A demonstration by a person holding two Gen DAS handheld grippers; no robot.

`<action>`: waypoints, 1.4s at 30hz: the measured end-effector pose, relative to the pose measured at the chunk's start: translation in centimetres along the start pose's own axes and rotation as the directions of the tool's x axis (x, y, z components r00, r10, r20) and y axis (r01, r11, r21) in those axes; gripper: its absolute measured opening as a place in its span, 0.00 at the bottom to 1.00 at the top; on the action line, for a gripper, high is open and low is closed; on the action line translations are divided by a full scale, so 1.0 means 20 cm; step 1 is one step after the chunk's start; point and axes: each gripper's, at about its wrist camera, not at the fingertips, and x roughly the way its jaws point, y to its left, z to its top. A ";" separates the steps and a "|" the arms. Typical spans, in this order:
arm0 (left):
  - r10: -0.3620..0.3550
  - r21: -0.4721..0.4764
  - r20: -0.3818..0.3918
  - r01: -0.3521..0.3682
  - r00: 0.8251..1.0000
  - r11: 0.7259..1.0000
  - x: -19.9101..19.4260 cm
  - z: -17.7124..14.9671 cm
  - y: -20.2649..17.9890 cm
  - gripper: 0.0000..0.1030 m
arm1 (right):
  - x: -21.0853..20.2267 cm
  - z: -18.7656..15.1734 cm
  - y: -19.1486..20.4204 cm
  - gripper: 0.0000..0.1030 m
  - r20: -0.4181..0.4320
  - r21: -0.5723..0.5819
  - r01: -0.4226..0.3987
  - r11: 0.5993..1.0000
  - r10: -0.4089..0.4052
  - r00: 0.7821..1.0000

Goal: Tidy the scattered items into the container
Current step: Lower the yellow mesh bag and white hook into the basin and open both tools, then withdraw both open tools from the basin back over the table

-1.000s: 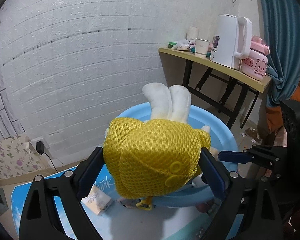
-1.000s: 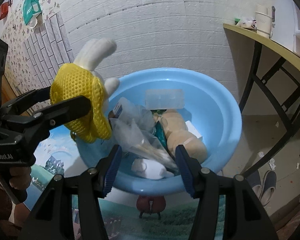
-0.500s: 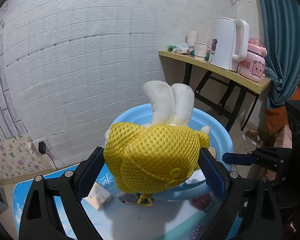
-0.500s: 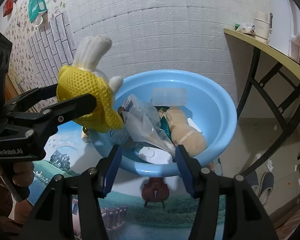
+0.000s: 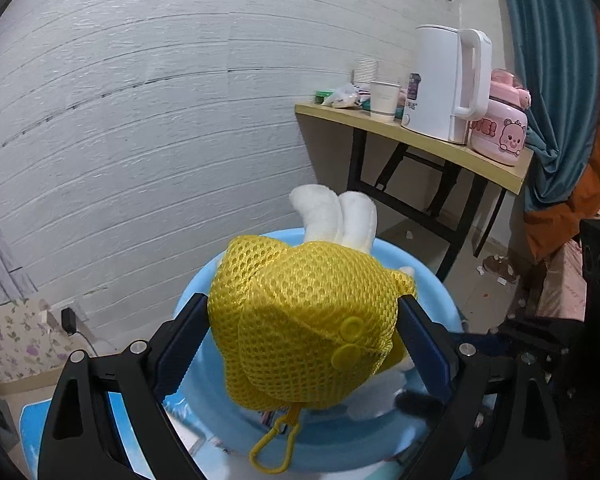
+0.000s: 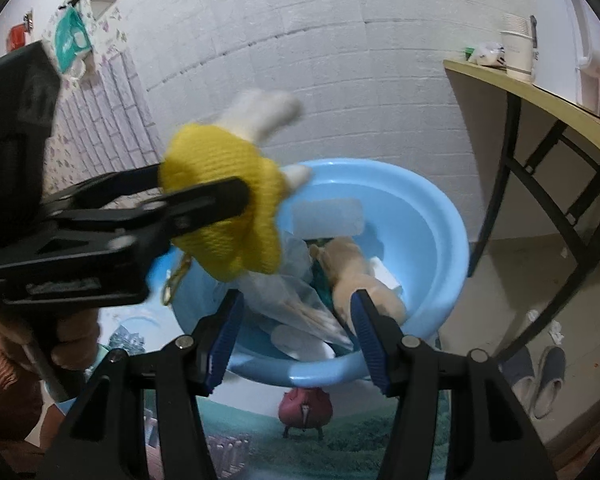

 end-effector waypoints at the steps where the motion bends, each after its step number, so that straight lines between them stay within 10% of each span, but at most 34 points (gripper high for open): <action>1: -0.006 0.000 -0.001 0.006 1.000 1.000 0.01 0.01 -0.01 0.90 | 0.00 0.00 0.00 0.54 0.010 0.000 -0.019 1.000 0.019 1.000; 42: 0.105 -0.111 -0.007 -0.105 0.994 0.988 -0.31 -0.28 0.25 0.90 | -0.07 0.00 -0.08 0.54 0.064 0.130 0.132 0.983 -0.141 0.988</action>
